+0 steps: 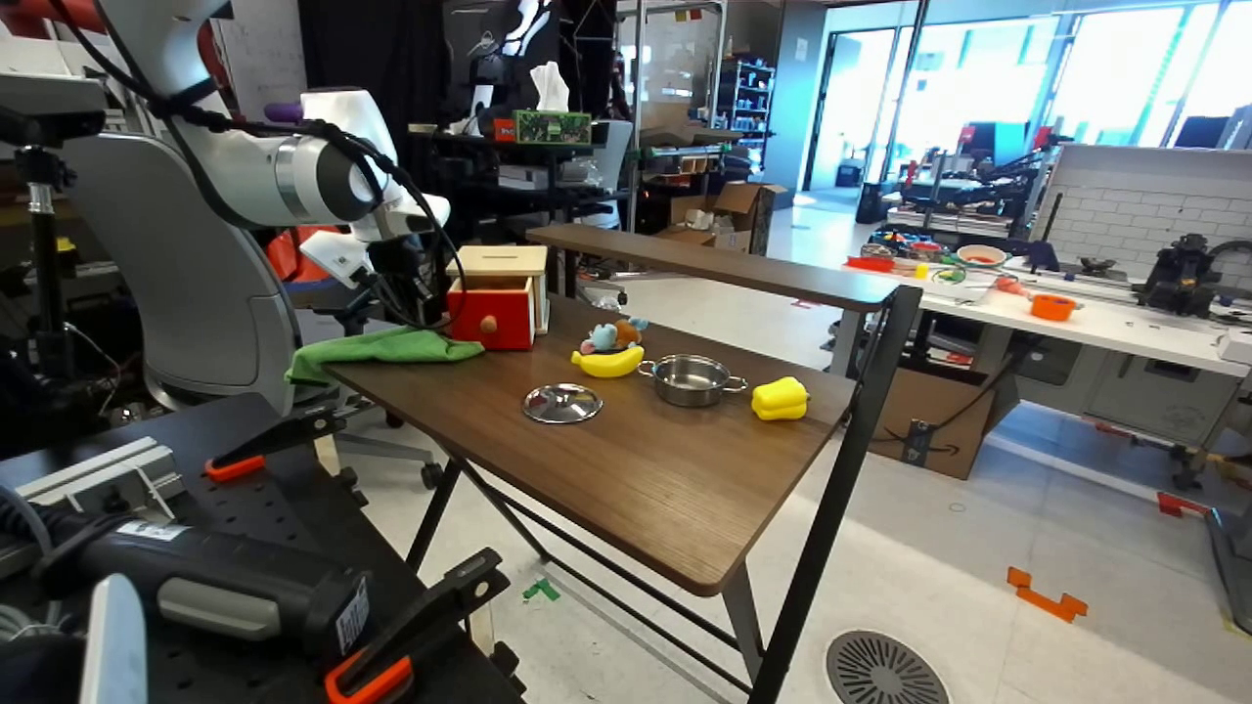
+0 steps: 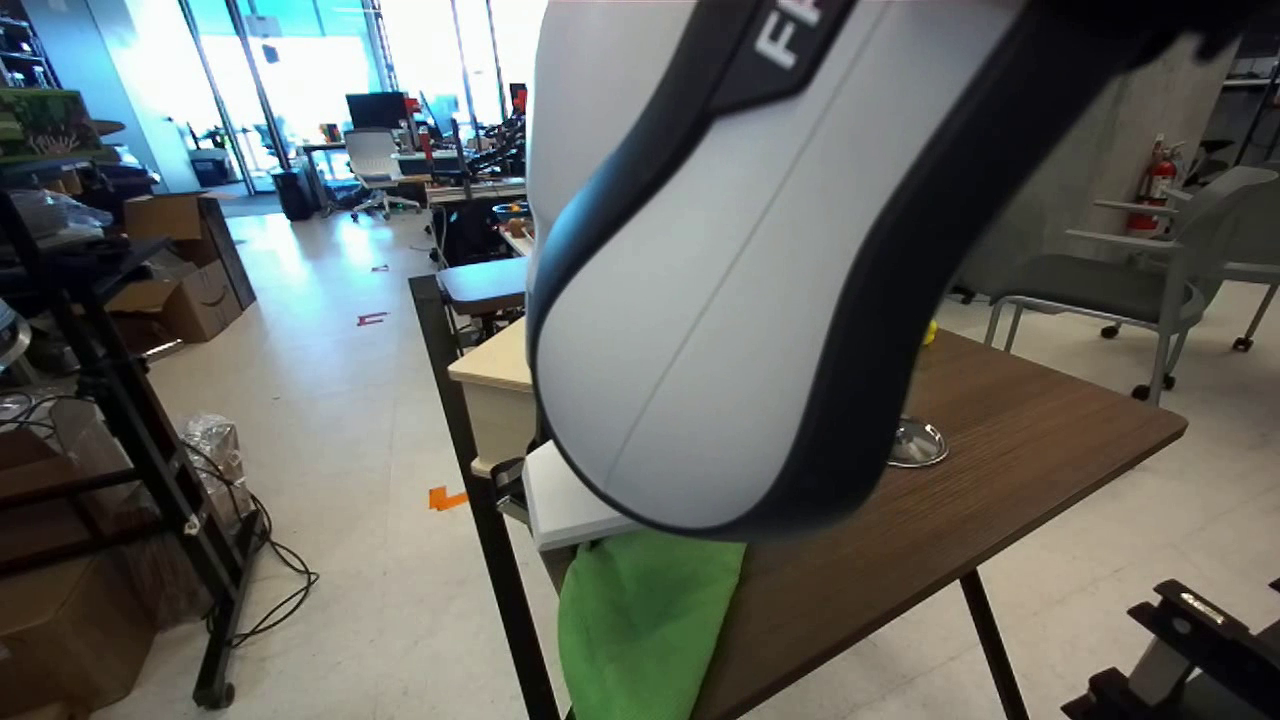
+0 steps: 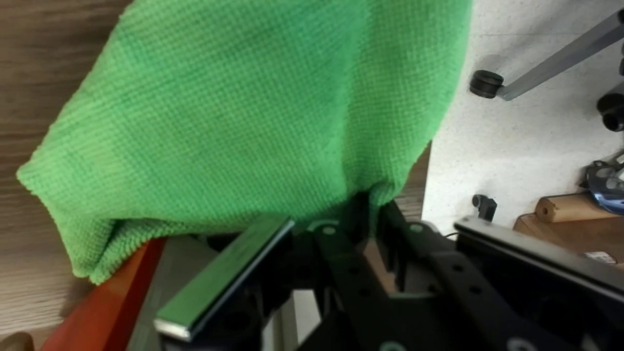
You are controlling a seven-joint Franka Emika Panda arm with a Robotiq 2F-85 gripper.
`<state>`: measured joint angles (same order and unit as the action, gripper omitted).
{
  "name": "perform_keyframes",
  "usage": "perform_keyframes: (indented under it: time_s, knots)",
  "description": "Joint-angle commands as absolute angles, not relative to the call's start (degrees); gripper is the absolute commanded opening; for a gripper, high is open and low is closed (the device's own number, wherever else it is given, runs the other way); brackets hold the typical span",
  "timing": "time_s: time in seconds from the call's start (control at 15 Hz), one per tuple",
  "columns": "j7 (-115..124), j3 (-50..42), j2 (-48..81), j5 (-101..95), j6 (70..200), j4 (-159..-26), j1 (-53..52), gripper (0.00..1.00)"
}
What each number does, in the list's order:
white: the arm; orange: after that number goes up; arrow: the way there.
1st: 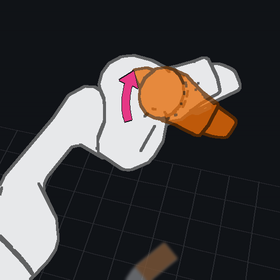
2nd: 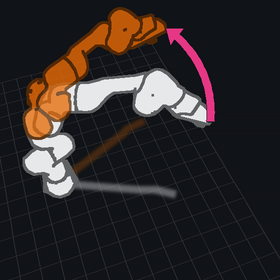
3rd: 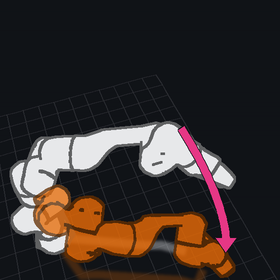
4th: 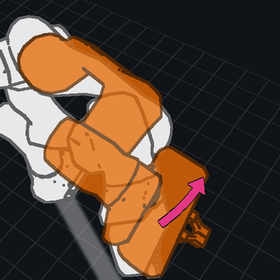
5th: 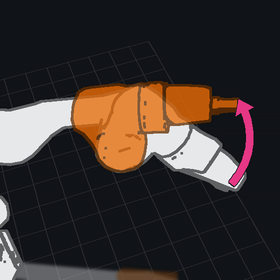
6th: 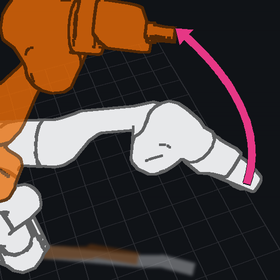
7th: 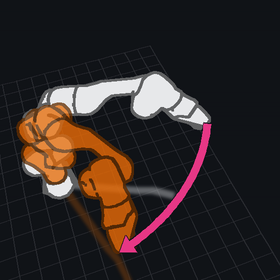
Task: Move the green cloth to the right
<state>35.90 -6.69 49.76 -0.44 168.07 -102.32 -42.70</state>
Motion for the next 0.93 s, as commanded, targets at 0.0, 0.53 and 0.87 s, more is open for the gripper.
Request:
perform_keyframes:
  time_s: [0.0,0.53,0.87]
  knots:
    - [36.9,-9.6,50.0,0.4,166.5,-101.9,-45.4,0.02]
    - [38.7,-14.1,36.8,-3.7,154.4,-110.5,-50.8,0.02]
    - [42.9,-14.7,27.3,-11.3,146.6,-115.2,-49.5,0.02]
